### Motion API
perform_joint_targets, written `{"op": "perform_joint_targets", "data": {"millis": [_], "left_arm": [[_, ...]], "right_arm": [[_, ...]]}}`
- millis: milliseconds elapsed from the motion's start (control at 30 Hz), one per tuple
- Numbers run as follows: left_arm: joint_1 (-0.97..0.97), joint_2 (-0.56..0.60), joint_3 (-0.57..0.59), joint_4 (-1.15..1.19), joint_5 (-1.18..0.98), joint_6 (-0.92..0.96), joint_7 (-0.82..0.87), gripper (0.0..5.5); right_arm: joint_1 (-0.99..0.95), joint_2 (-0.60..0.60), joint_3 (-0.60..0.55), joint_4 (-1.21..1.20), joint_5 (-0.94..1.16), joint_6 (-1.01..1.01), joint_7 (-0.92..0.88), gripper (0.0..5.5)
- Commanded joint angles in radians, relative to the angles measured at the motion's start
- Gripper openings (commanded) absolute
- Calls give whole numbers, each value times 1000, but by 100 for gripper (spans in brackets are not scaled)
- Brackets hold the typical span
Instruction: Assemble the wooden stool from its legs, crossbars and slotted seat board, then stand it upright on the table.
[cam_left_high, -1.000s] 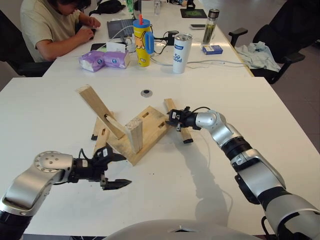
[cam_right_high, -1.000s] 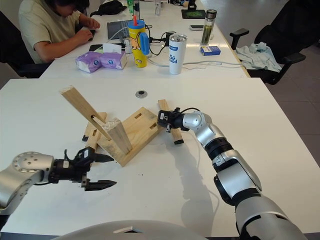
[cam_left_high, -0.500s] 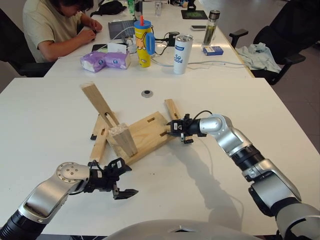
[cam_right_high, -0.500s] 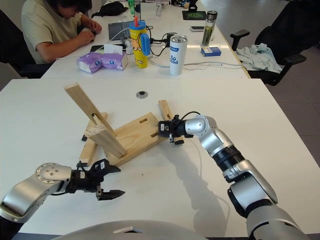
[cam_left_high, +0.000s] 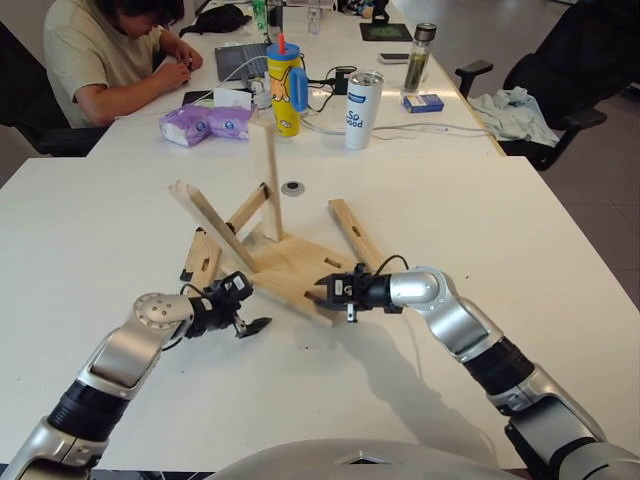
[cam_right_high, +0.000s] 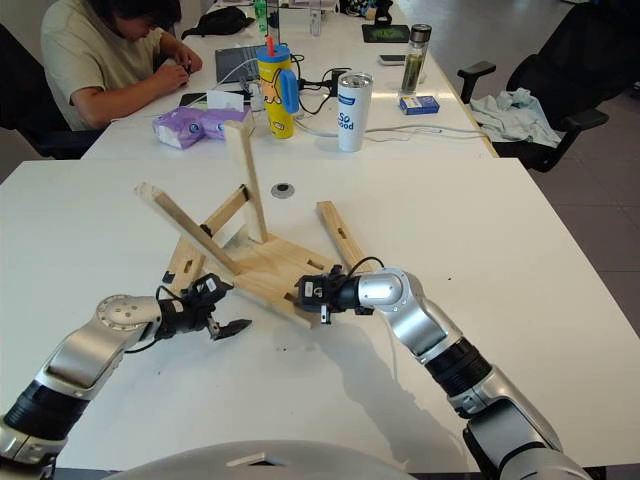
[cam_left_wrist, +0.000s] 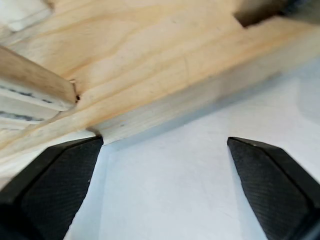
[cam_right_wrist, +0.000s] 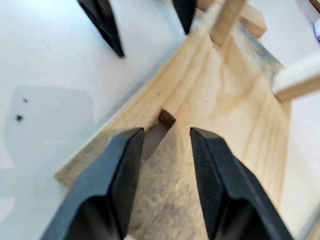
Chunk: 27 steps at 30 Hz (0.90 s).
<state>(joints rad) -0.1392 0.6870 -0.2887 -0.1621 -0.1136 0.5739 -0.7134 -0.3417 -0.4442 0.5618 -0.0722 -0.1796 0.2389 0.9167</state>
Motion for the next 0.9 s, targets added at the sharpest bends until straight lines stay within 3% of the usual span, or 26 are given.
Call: {"op": "perform_joint_targets", "data": {"millis": [33,267,467,600,900], "left_arm": [[-40,-56,-40,116,77,12,61,462],[-95,-128,-65,196,133,-13,114,462],[-126,-136,-77,292,189,-71,132,462],[-165,-137,-67,369,209,-112,138,462],[-181,-124,-64,405,227,-138,112,462]], "right_arm": [[52,70,-2,50,3,49,-75,173],[56,158,-166,-26,121,69,-190,173],[95,208,-371,-132,297,207,-275,173],[72,215,-473,-58,298,243,-398,173],[-31,104,-287,226,1,75,-468,173]]}}
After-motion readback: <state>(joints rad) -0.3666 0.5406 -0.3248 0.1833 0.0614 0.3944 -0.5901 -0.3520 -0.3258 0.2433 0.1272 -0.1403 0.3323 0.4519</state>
